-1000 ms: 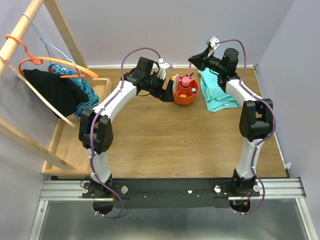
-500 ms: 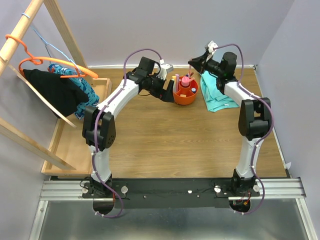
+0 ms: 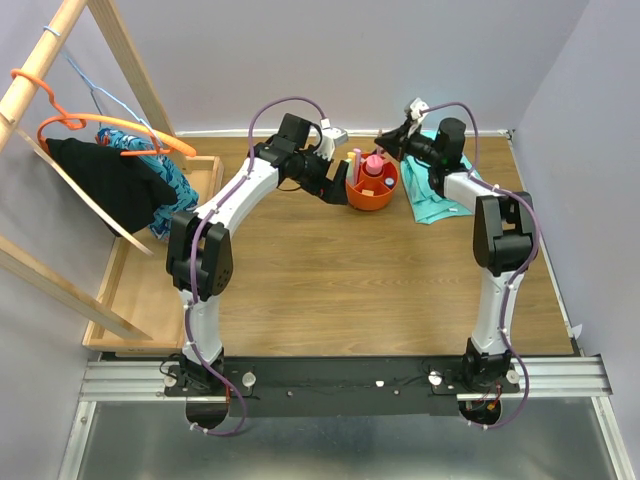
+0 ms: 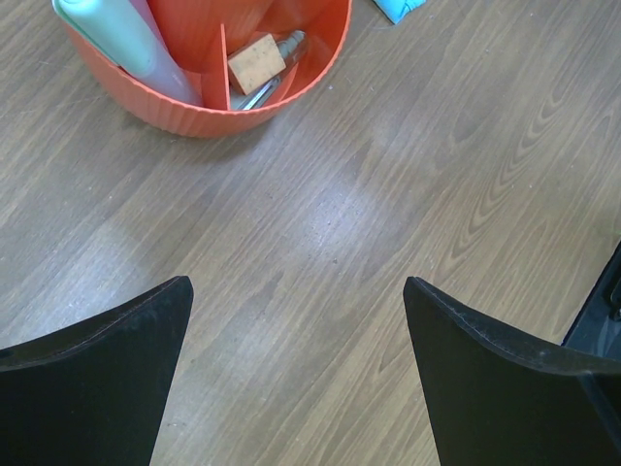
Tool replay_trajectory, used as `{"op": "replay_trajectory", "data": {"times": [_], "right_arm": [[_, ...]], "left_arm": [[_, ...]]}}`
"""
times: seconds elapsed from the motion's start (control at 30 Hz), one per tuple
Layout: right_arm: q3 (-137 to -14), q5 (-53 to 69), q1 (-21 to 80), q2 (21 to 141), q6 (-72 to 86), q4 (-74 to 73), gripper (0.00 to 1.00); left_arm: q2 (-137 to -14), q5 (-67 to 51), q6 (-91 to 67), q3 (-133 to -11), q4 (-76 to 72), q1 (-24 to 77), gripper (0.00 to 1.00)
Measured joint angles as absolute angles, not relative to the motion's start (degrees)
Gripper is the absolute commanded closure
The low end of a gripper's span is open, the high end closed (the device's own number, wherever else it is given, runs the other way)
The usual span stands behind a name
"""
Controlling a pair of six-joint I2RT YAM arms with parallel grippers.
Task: Sort the stationery into containers
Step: Place the pen in the storage box, then reset both arms
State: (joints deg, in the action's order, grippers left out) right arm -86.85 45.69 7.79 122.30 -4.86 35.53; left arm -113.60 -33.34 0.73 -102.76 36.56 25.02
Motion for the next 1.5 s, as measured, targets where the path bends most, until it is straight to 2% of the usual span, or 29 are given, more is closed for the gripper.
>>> {"op": "replay_trajectory", "data": {"times": [0.27, 0.37, 0.4, 0.5, 0.6, 0.83, 1.07, 1.1, 1.17, 1.2, 1.3, 1.4, 1.5], "right_arm": [[-85.1, 45.7, 7.8, 123.0, -5.7, 37.2, 0.98], [-84.8, 45.7, 7.8, 123.0, -6.0, 37.4, 0.85], [-84.8, 45.7, 7.8, 123.0, -6.1, 37.4, 0.75], [-84.7, 45.6, 7.8, 123.0, -6.3, 37.4, 0.61], [-84.2, 45.6, 7.8, 122.9, -6.1, 37.1, 0.52], [-83.7, 44.7, 7.8, 121.5, -6.1, 35.3, 0.49], [-86.5, 41.9, 7.8, 114.1, -5.6, 30.5, 0.46], [-87.0, 41.4, 7.8, 113.1, -5.5, 29.8, 0.41], [-87.5, 39.0, 7.8, 110.0, -5.4, 28.1, 0.31], [-87.5, 37.6, 7.8, 108.5, -5.2, 26.8, 0.20], [-87.8, 29.7, 7.9, 103.9, -2.9, 21.7, 0.05], [-88.0, 18.4, 7.6, 101.0, 0.8, 13.8, 0.00], [-85.5, 6.1, 6.7, 98.0, 4.4, 5.7, 0.00]], "left_arm": [[-113.6, -32.9, 1.0, -102.8, 36.6, 25.5, 0.01], [-113.6, -32.8, 1.1, -102.7, 36.6, 25.5, 0.01], [-113.6, -32.7, 1.1, -102.7, 36.6, 25.5, 0.01], [-113.6, -32.5, 1.1, -102.8, 36.6, 25.5, 0.01], [-113.6, -32.3, 1.2, -102.8, 36.6, 25.6, 0.01], [-113.6, -32.0, 1.8, -102.8, 36.6, 25.6, 0.01], [-113.1, -32.0, 3.1, -102.7, 36.6, 25.1, 0.01], [-112.8, -31.9, 3.3, -102.6, 36.6, 25.0, 0.01], [-110.8, -31.8, 3.9, -101.3, 36.1, 24.5, 0.01], [-109.7, -31.6, 4.2, -100.6, 36.0, 24.3, 0.01], [-105.3, -29.6, 4.9, -97.2, 34.1, 23.5, 0.01], [-98.9, -24.8, 5.2, -91.2, 30.2, 23.2, 0.01], [-93.5, -18.2, 5.1, -85.2, 25.6, 23.0, 0.01]]}}
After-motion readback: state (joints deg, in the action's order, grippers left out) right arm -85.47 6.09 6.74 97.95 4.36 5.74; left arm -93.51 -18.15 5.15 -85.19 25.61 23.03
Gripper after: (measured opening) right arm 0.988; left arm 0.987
